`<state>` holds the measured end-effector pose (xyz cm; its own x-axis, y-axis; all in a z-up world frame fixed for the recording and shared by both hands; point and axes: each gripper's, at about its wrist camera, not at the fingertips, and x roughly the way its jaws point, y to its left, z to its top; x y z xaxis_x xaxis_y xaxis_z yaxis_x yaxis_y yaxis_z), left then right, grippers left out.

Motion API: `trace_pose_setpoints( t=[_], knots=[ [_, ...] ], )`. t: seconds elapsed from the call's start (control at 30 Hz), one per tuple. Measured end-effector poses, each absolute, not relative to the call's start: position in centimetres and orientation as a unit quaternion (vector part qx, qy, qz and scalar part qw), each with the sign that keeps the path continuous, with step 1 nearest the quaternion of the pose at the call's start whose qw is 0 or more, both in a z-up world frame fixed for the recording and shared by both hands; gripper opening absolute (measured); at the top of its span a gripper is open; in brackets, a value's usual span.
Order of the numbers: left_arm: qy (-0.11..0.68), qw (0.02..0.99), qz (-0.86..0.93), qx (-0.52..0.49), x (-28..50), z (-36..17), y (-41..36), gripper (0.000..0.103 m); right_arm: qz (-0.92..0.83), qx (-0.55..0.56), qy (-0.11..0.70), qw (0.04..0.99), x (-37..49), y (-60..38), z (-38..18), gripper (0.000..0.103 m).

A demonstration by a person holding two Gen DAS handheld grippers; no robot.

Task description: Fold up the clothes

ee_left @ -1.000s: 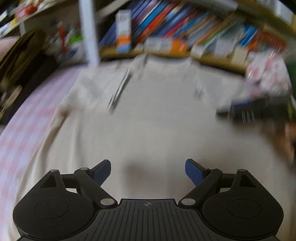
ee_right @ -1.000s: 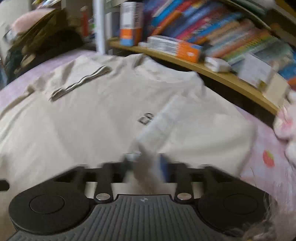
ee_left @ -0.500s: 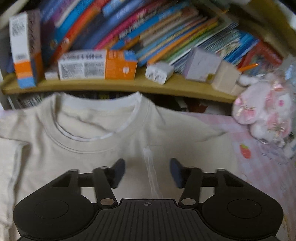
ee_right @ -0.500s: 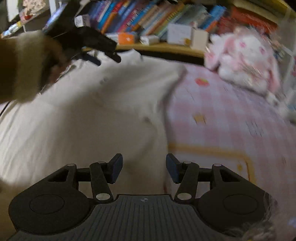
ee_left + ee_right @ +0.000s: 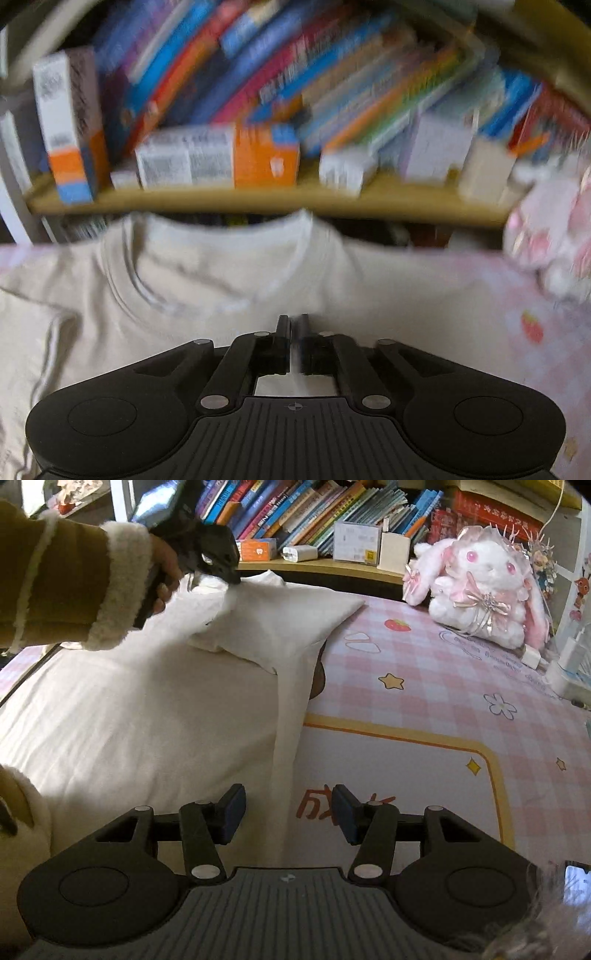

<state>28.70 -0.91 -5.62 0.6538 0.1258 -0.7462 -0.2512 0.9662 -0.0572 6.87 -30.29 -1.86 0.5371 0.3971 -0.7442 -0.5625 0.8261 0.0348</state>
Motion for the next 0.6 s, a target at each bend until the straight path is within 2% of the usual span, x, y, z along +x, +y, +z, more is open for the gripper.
trace_pose_setpoints(
  t=[0.07, 0.13, 0.2, 0.33, 0.6],
  knots=[
    [0.4, 0.907, 0.108, -0.078, 28.1, -5.4, -0.8, 0.018, 0.282, -0.106, 0.393, 0.869, 6.9, -30.4, -1.8, 0.051],
    [0.39, 0.91, 0.113, -0.084, 27.2, -4.9, -0.8, 0.034, 0.287, -0.107, 0.391, 0.868, 7.0, -30.5, -1.8, 0.051],
    [0.387, 0.91, 0.113, -0.097, 26.0, -4.4, -1.0, 0.041, 0.293, -0.106, 0.388, 0.867, 7.1, -30.6, -1.8, 0.051],
    [0.401, 0.903, 0.109, -0.11, 22.7, -4.0, -2.0, 0.047, 0.304, -0.108, 0.385, 0.865, 7.2, -30.8, -1.8, 0.053],
    [0.415, 0.89, 0.117, -0.145, 18.5, -4.5, -3.9, 0.047, 0.325, -0.117, 0.379, 0.859, 7.1, -31.0, -1.7, 0.054]
  ],
)
